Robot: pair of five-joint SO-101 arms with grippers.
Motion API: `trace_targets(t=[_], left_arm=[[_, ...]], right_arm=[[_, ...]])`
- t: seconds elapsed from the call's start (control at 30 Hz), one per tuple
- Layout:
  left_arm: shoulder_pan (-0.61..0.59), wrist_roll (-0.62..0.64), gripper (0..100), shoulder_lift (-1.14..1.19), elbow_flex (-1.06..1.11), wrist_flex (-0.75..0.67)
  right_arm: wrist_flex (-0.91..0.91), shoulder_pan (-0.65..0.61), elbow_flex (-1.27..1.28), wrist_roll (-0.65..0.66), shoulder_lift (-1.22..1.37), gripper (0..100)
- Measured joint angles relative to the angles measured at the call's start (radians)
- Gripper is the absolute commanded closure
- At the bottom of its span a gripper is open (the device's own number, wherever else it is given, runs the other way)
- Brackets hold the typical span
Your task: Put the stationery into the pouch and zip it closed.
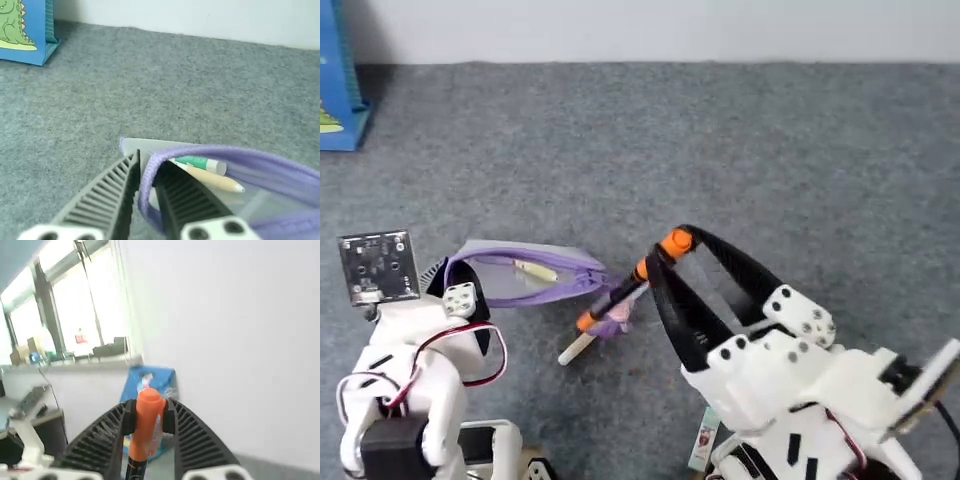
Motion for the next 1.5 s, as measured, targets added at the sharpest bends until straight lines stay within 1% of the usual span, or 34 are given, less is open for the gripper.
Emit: trace_targets(t=[0.23, 0.37, 0.5, 0.7, 0.77, 0.9, 0.97, 1.13, 1.27, 1.4, 1.5], left_arm=[[0.003, 0.0, 99, 0.012, -0.002, 0.0], [0.003, 0.0, 99, 0.012, -0.002, 0.0], [0.003, 0.0, 99, 0.012, -0.002, 0.0], [0.003, 0.0, 99, 0.012, -0.002, 0.0], [0.003, 0.0, 99, 0.012, -0.002, 0.0], [0.003, 0.0, 99, 0.012, -0.002, 0.0], [0.003, 0.0, 99, 0.012, -0.002, 0.0], [0.003, 0.0, 99, 0.012, -0.002, 0.0], [0.003, 0.0, 99, 0.012, -0.002, 0.0], [0.0, 0.0, 99, 0.012, -0.002, 0.0], [-0.043, 0.0, 99, 0.02, 0.0, 0.0]], right_arm=[[-0.275, 0.0, 0.17, 0.003, 0.009, 99.1], [-0.417, -0.026, 0.21, 0.003, 0.133, 99.1], [-0.494, -0.043, 0.212, 0.003, 0.23, 99.1], [-0.539, -0.057, 0.259, 0.003, 0.373, 98.8], [-0.542, -0.074, 0.282, 0.003, 0.4, 95.7], [-0.52, -0.12, 0.31, 0.003, 0.425, 78.3], [-0.491, -0.133, 0.31, 0.003, 0.427, 73.5], [-0.43, -0.138, 0.31, 0.003, 0.41, 78.9], [-0.342, -0.137, 0.31, 0.003, 0.354, 81.2], [-0.242, -0.066, 0.31, 0.002, 0.322, 81.3], [-0.16, 0.014, 0.31, -0.021, 0.322, 82.9]])
